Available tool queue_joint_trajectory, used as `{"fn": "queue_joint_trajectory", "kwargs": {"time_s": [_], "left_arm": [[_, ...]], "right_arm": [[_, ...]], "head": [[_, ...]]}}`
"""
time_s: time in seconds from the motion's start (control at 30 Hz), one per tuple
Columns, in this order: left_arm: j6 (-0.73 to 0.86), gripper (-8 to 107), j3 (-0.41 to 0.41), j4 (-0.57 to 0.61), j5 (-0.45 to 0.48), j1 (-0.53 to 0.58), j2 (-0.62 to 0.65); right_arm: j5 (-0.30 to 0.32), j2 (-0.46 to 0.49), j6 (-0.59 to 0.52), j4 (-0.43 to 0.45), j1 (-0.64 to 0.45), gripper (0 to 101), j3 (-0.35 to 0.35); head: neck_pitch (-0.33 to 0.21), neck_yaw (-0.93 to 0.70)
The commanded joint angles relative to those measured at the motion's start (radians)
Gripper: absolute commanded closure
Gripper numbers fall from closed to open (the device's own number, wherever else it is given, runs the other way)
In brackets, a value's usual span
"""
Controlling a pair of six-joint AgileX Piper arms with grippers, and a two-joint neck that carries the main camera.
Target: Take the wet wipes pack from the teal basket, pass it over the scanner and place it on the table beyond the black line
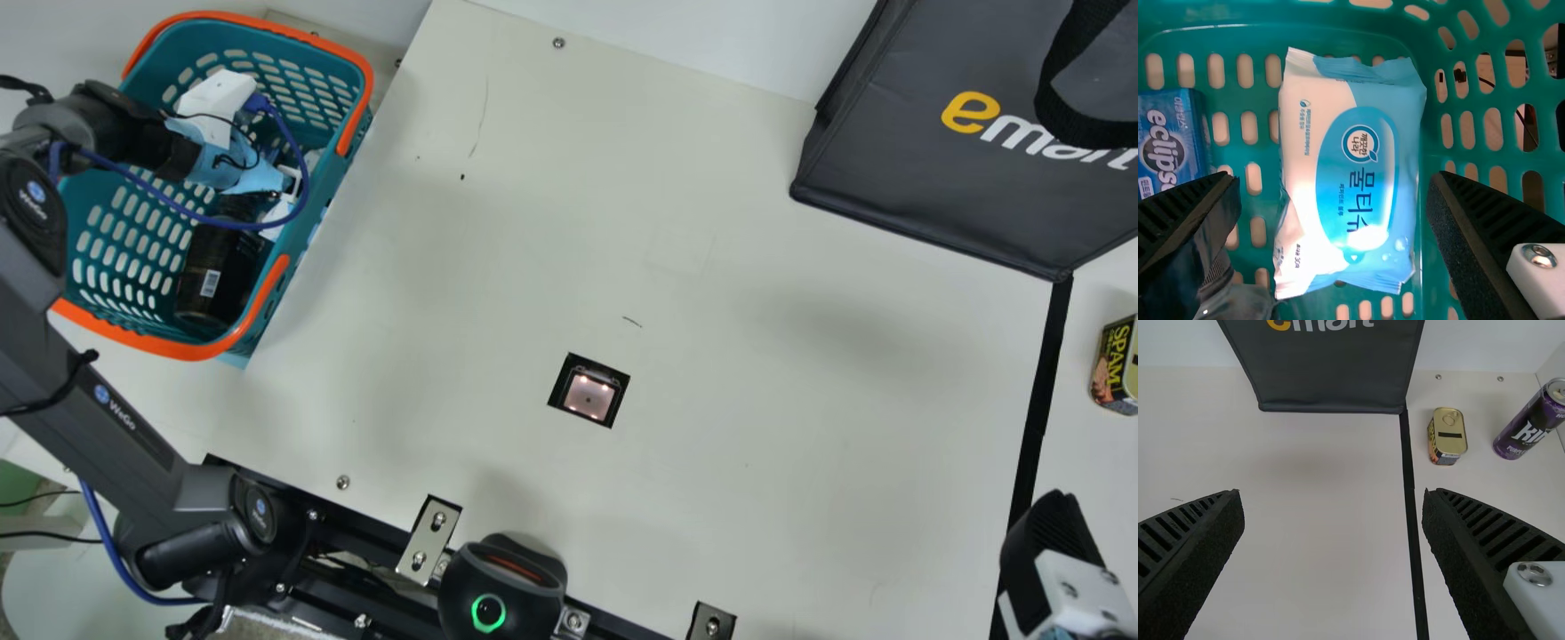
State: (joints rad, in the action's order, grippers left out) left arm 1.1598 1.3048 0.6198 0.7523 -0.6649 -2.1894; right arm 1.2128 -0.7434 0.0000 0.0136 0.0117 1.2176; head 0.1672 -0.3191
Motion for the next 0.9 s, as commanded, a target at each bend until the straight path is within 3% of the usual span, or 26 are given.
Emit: {"fn": "queue_joint_trajectory", "kwargs": {"time_s": [0.0, 0.33, 0.87], "left_arm": [[-0.005, 9, 0.001, -0.008, 0.005, 0.001, 0.003], [0.045, 9, -0.005, -0.01, 0.015, 0.007, -0.008], [0.173, 9, -0.015, 0.041, -0.089, 0.031, -0.092]], "right_arm": [[0.0, 0.0, 0.0, 0.0, 0.0, 6, 0.0], [0.0, 0.0, 0.0, 0.0, 0.0, 6, 0.0], [0.0, 0.0, 0.0, 0.0, 0.0, 6, 0.0]], "head": [[-0.029, -0.002], [-0.029, -0.002], [-0.029, -0.002]]}}
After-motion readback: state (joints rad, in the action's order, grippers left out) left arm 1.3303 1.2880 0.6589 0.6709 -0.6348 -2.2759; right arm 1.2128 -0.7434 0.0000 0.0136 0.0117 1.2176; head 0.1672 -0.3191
